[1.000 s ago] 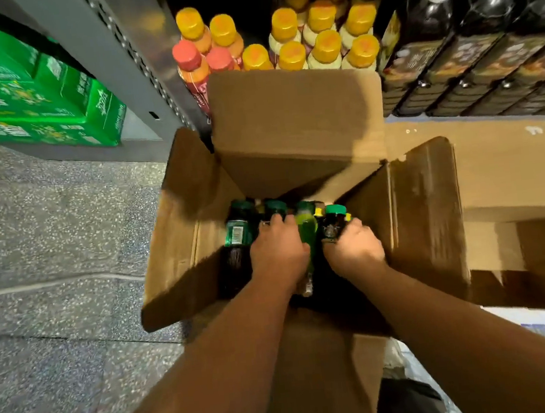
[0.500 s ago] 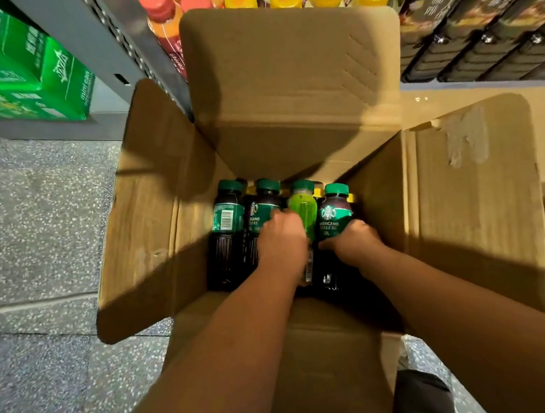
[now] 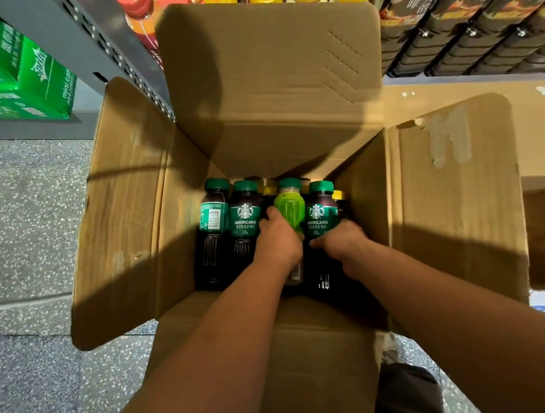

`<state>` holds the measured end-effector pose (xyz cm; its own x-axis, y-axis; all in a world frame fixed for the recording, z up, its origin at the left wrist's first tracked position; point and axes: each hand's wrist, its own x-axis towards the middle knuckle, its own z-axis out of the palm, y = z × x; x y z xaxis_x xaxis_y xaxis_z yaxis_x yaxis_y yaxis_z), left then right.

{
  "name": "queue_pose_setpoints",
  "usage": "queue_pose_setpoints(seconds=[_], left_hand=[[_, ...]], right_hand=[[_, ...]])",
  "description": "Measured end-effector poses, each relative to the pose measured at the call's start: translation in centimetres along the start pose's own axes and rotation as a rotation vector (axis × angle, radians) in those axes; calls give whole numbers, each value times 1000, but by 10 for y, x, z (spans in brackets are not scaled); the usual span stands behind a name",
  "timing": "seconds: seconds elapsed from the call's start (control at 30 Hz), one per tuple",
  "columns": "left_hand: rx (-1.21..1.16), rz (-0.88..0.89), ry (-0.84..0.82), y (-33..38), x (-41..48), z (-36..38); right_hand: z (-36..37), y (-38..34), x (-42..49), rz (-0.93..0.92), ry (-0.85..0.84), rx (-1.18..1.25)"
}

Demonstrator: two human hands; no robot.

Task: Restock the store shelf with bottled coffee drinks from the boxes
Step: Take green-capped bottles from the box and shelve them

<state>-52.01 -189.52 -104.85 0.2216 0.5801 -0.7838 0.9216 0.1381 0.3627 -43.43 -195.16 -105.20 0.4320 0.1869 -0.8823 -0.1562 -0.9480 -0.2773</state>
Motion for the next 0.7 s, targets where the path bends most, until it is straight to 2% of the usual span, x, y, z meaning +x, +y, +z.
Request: queue_pose_setpoints(seconds=[0.27, 0.53, 0.7], left_hand=[[-279, -25, -1, -13, -25, -24], [-425, 141, 113, 9, -87, -95], [-482, 255, 157, 38, -139, -151]], right_hand=[[-9, -5, -30, -63, -52, 164], [-36, -51, -117, -209, -81, 336], [-66, -94, -185, -315, -94, 333]])
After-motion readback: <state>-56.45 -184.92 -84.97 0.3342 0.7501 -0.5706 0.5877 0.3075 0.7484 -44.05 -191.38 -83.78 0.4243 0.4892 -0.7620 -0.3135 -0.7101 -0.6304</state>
